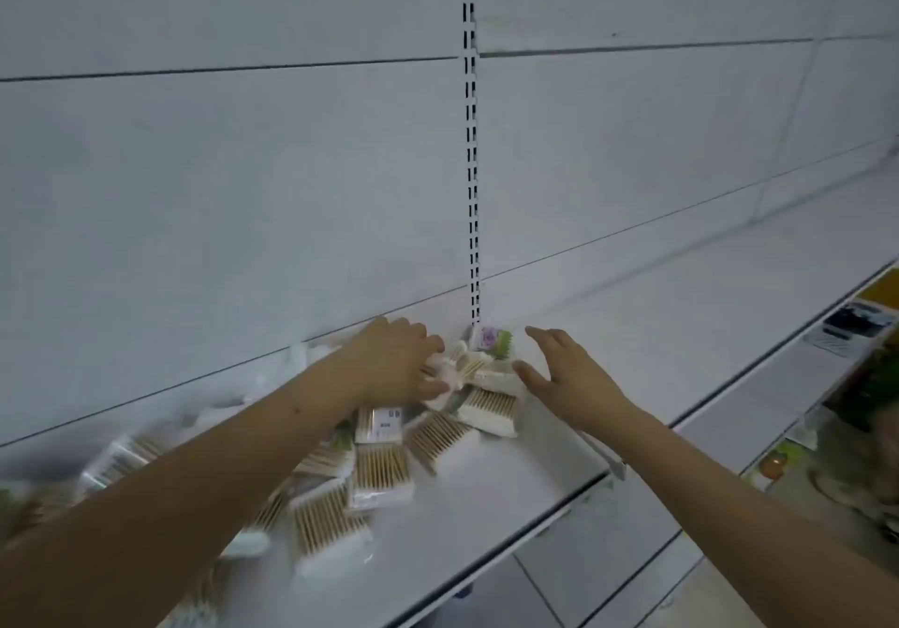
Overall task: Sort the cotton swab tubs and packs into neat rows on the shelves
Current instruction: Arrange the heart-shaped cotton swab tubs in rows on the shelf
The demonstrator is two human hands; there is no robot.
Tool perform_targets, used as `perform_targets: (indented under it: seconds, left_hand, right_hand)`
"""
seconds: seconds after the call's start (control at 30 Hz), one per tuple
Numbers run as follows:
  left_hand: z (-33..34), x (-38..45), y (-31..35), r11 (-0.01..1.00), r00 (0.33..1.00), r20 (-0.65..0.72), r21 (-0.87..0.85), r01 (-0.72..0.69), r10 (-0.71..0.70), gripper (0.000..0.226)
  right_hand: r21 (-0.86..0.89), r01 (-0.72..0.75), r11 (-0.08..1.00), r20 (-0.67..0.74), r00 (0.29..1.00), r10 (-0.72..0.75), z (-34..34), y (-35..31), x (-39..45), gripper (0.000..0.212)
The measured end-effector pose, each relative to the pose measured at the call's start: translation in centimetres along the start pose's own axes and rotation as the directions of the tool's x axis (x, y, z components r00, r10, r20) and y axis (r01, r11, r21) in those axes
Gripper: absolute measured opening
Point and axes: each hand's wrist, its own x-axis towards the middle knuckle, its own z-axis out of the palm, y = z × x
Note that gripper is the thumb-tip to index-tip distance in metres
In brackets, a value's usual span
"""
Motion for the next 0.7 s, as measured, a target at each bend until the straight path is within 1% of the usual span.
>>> perform_targets:
  seconds: [0.07,0.13,0.17,0.23,0.27,0.33,0.4,0.47,0.57,0.63,0.7]
  left_hand:
    - [0.4,0.4,0.1,0.996,0.997,0.072,0.076,-0.04,0.034,0.065]
    - [1.2,0.2,0.0,0.991,0.994,0.087,0.11,-0.07,0.061,0.069]
    - [1.3,0.3,-0.1,0.989,0.994,0.093,0.128,-0.072,0.06,0.07]
    - [1.7,0.7,-0.1,0.984,0.994,0.078,0.158,-0.087,0.076,0.07]
    - [1.8,0.8,0.0,0.981,0.994,0.047,0.163,-0.104,0.097,0.068]
    - [1.9,1.1,0.0,0.977,0.991,0.007,0.162,-0.136,0.136,0.062]
    - [1.9,1.3,-0.4,0.977,0.986,-0.014,0.141,-0.162,0.166,0.058]
    - [1.8,1.3,-0.6,0.977,0.983,-0.033,0.121,-0.177,0.182,0.057]
    - [1.1,1.3,-0.7,0.983,0.982,-0.031,0.021,-0.184,0.185,0.058]
    - [0.1,1.4,-0.8,0.981,0.984,-0.017,-0.07,-0.179,0.178,0.06]
    - [-1.1,1.5,-1.1,0.973,0.985,-0.001,-0.159,-0.168,0.17,0.062]
  right_hand:
    - [0.085,-0.067,0.994,0.027,0.997,0.065,0.7,0.6,1.7,0.062]
    - [0.147,-0.125,0.981,0.071,0.991,0.115,1.6,0.8,3.4,0.06]
    - [0.174,-0.146,0.974,0.072,0.988,0.136,2.2,0.9,4.3,0.059]
    - [0.2,-0.193,0.961,0.054,0.981,0.186,2.9,1.1,5.7,0.06]
    - [0.194,-0.203,0.96,0.047,0.979,0.197,3.0,1.2,6.2,0.06]
    - [0.17,-0.216,0.961,0.072,0.976,0.207,3.4,1.7,7.2,0.064]
    - [0.166,-0.213,0.963,0.088,0.976,0.201,3.5,2.1,7.8,0.064]
    - [0.143,-0.211,0.967,0.078,0.976,0.201,3.4,2.4,8.3,0.058]
    - [0.091,-0.187,0.978,0.08,0.981,0.18,3.1,2.3,9.0,0.048]
    - [0.025,-0.136,0.99,0.089,0.987,0.133,3.0,1.9,9.4,0.051]
    - [-0.034,-0.09,0.995,0.131,0.987,0.093,2.8,1.5,9.5,0.057]
